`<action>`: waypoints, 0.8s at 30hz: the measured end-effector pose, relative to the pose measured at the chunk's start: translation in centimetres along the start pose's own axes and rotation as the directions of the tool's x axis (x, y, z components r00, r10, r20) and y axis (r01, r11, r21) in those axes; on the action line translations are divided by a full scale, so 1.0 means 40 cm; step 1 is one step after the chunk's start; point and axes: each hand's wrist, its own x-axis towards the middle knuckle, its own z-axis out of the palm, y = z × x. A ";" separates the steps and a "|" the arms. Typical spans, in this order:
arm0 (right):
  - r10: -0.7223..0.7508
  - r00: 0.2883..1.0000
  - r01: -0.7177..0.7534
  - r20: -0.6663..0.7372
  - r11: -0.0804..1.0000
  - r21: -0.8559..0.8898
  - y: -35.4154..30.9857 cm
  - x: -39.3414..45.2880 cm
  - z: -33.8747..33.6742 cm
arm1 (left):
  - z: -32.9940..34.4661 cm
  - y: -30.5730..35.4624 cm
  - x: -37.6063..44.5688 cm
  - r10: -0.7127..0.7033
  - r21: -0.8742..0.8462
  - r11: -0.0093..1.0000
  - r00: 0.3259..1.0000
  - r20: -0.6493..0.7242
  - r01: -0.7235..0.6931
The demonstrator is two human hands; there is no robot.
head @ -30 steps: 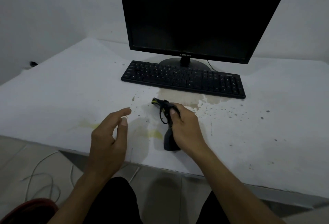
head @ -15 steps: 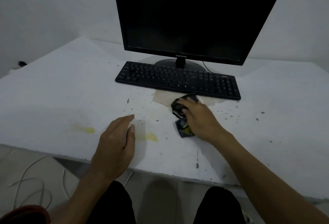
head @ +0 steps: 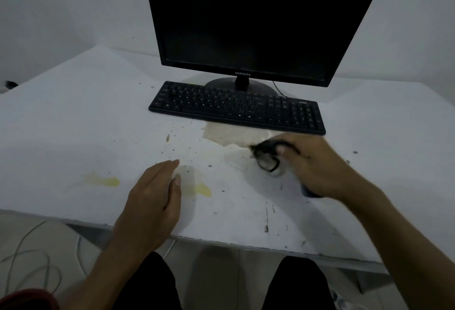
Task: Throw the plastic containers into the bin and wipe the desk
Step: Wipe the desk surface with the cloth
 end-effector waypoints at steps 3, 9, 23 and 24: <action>-0.013 0.985 0.048 0.172 0.978 -0.205 0.008 -0.022 0.105 | -0.002 0.001 -0.004 -0.005 -0.003 1.000 1.000 0.013 0.005; -0.117 0.987 0.127 0.111 0.987 -0.096 -0.004 -0.129 0.172 | -0.002 -0.007 -0.005 -0.013 -0.019 1.000 1.000 0.023 0.013; -0.196 0.968 0.155 0.159 0.959 0.236 -0.170 0.006 0.297 | -0.087 0.003 0.004 -0.117 -0.298 0.951 0.987 -0.112 0.079; -0.201 0.954 0.135 0.222 0.951 0.278 -0.164 0.004 0.280 | -0.091 0.003 0.004 -0.102 -0.298 0.952 0.990 -0.095 0.070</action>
